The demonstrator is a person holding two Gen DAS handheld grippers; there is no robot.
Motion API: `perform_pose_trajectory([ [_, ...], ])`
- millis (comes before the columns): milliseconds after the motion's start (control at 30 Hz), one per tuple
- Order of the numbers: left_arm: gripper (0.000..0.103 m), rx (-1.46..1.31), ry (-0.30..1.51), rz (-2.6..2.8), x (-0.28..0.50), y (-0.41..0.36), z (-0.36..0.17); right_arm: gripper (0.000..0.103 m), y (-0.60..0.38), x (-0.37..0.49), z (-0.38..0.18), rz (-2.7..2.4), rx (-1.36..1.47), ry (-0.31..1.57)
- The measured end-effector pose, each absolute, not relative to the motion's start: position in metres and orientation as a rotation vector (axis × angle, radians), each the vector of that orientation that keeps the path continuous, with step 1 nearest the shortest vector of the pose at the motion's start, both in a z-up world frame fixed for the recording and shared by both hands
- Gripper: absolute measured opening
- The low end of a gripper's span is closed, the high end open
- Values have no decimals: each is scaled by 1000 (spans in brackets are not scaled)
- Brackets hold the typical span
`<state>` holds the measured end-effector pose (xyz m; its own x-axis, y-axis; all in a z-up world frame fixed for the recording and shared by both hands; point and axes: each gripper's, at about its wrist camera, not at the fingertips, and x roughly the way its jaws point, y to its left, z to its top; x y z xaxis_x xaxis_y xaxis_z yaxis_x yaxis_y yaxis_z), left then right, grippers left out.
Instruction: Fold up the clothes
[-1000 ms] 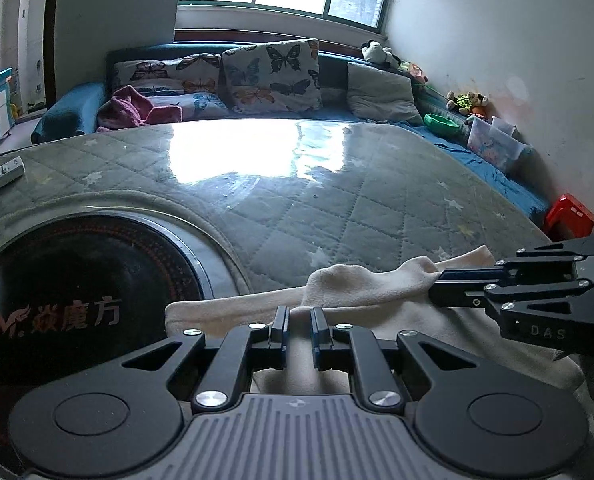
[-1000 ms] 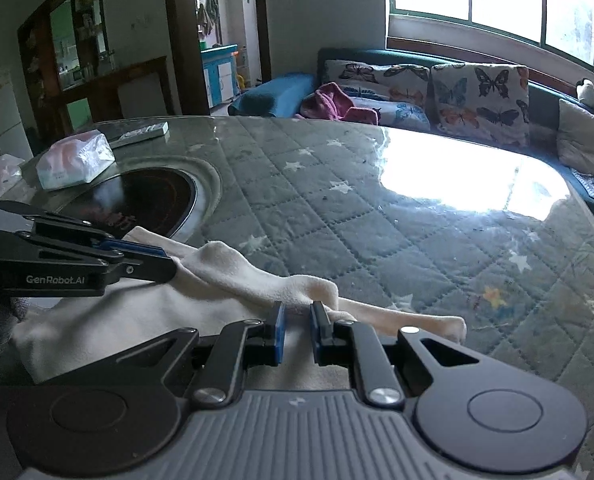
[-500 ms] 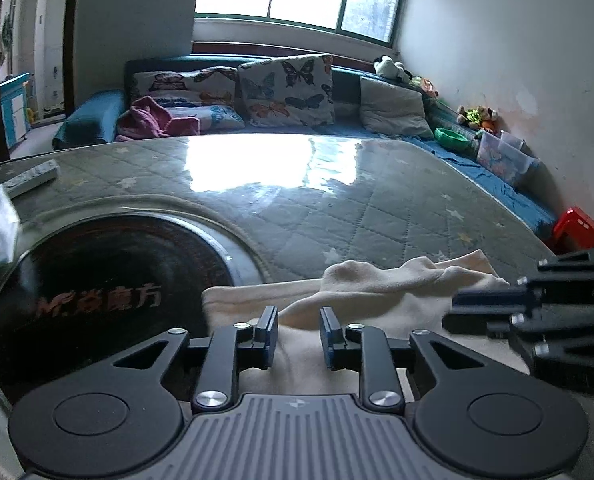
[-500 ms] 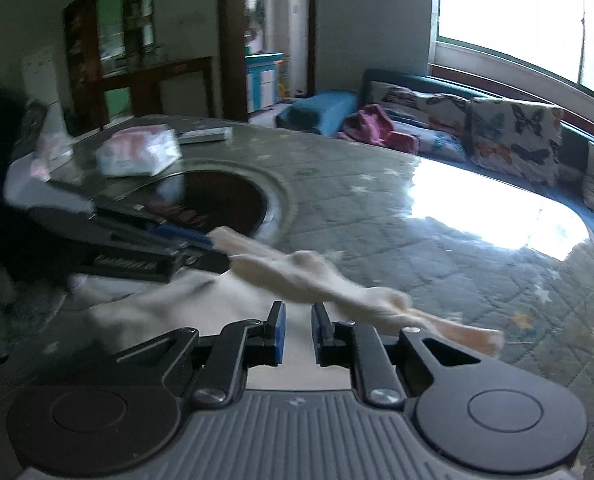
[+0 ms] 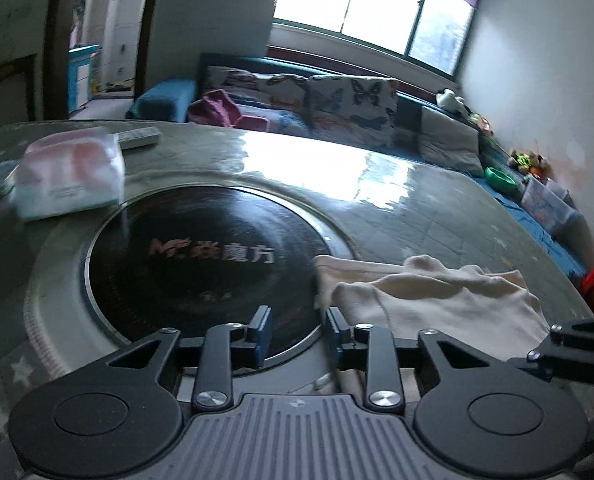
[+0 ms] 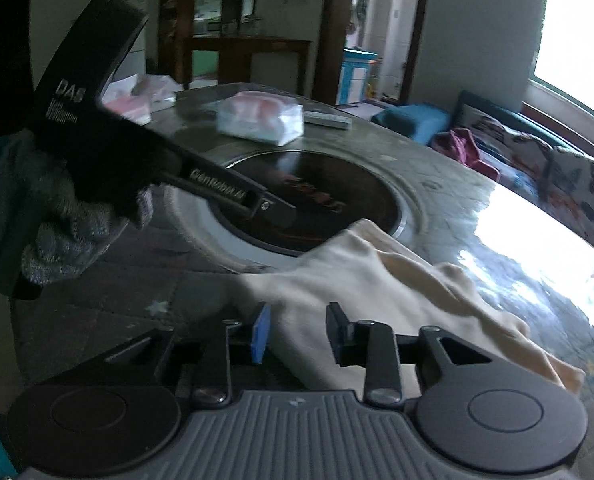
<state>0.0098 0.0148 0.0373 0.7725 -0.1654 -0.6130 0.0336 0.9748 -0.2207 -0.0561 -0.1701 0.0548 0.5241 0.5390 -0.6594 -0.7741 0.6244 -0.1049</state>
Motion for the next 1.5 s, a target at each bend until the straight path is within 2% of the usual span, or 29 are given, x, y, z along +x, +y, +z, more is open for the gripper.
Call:
perform_pose_trajectory([
  [167,43,-241,691,-98,3,23,37,34,-150,-65,49,850,-501,598],
  [433,51,-341,730,-128,-1,21,34,33,-126,-73,32,834,-672,544],
  [600,55,-412,753,-141,4,18,34,16,-131,-68,34,821,-615,552],
  [733,57,-487,778,-144,8,17,33,14,-143,-61,45,823,-514,567],
  [1367,55,-899,893,-142,24,7,6,12,-193,-61,73,876,-346,533],
  [1433,52,-930,899,-139,22,9,1,12,-196,-63,74,886,-334,536],
  [1500,43,-958,903,-138,21,11,-3,12,-197,-65,75,898,-326,539],
])
